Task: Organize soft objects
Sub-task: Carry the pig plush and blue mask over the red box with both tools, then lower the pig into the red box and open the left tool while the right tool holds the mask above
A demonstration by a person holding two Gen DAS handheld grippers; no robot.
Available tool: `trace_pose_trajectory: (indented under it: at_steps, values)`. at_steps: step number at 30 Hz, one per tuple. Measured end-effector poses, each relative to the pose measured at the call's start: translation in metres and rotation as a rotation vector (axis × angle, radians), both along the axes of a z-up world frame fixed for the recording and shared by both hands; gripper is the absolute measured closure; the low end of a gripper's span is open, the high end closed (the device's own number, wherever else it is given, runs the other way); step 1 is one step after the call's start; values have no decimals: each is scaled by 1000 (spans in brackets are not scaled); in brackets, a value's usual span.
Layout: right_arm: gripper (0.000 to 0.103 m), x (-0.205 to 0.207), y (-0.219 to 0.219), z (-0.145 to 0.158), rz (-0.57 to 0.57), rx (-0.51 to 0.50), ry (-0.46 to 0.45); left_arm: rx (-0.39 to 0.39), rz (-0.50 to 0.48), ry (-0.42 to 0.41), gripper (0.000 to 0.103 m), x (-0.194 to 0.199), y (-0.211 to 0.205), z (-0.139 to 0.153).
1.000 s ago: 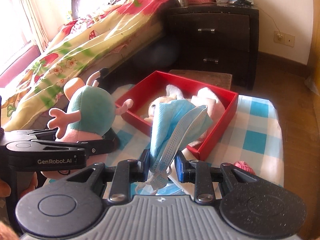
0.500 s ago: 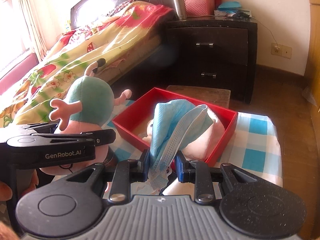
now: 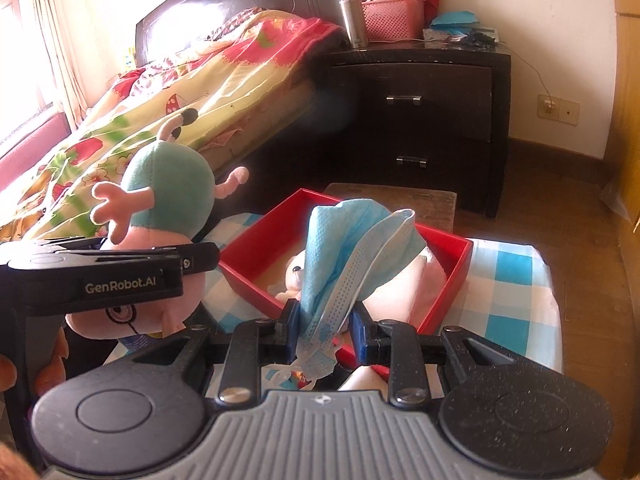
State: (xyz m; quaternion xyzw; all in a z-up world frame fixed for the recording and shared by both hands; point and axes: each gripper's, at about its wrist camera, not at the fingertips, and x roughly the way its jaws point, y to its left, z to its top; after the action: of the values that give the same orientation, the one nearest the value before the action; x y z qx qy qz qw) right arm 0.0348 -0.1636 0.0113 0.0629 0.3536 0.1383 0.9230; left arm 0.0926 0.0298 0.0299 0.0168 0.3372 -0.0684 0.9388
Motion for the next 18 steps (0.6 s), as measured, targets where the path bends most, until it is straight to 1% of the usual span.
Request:
trace_pose_trajectory:
  at_steps: [8, 13, 18]
  values:
    - [97, 27, -9, -2, -45, 10, 2, -1, 18, 14, 35, 20, -3, -6]
    - [97, 37, -9, -1, -40, 11, -15, 14, 26, 11, 35, 27, -4, -9]
    - [97, 44, -8, -1, -37, 24, -26, 12, 35, 23, 35, 39, -6, -12]
